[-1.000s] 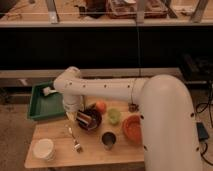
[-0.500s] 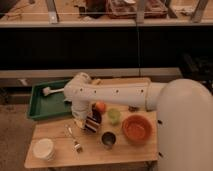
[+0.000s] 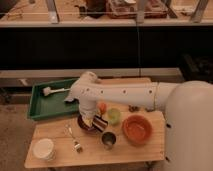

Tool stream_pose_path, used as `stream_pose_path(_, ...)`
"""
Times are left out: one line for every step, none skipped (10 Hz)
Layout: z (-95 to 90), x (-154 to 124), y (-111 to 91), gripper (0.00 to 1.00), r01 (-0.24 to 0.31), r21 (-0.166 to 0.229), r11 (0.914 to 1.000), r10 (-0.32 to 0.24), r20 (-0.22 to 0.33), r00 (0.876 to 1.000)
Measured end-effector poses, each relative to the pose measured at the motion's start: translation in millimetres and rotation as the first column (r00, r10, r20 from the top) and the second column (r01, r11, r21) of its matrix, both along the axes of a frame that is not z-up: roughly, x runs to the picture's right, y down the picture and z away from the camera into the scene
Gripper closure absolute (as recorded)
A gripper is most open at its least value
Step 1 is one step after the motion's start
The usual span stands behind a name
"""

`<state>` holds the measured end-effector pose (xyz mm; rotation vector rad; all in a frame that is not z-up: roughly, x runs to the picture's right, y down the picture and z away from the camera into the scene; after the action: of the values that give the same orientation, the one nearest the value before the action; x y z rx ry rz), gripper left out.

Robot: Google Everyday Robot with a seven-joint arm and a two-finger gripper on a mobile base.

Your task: Wipe purple bowl with eraser

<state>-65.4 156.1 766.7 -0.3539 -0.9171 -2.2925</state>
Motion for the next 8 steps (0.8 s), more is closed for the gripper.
stream_pose_path(13.3, 5.6, -10.4, 0.95, -0.029, 0.007, 0.9995, 0.029, -0.016, 0.999)
stream_pose_path(23.5, 6.7, -19.6, 0.95, -0.046, 0.015, 0.9988, 0.046, -0.019, 0.999)
stream_pose_path(30.5, 6.4, -27.2, 0.95, -0.061, 0.024, 0.9978, 0.061, -0.015, 0.998)
stream_pose_path(34.8, 4.2, -36.9, 0.95, -0.070, 0.035, 0.9969, 0.070, -0.008, 0.997)
stream_pose_path(35.5, -3.4, -40.8, 0.95, -0.065, 0.039, 0.9971, 0.065, 0.004, 0.998)
stream_pose_path(35.7, -15.4, -43.1, 0.95, -0.056, 0.042, 0.9975, 0.055, 0.020, 0.998)
stream_pose_path(35.2, -29.7, -45.2, 0.95, -0.043, 0.045, 0.9981, 0.041, 0.039, 0.998)
stream_pose_path(34.0, -49.0, -45.1, 0.95, -0.022, 0.044, 0.9988, 0.019, 0.067, 0.998)
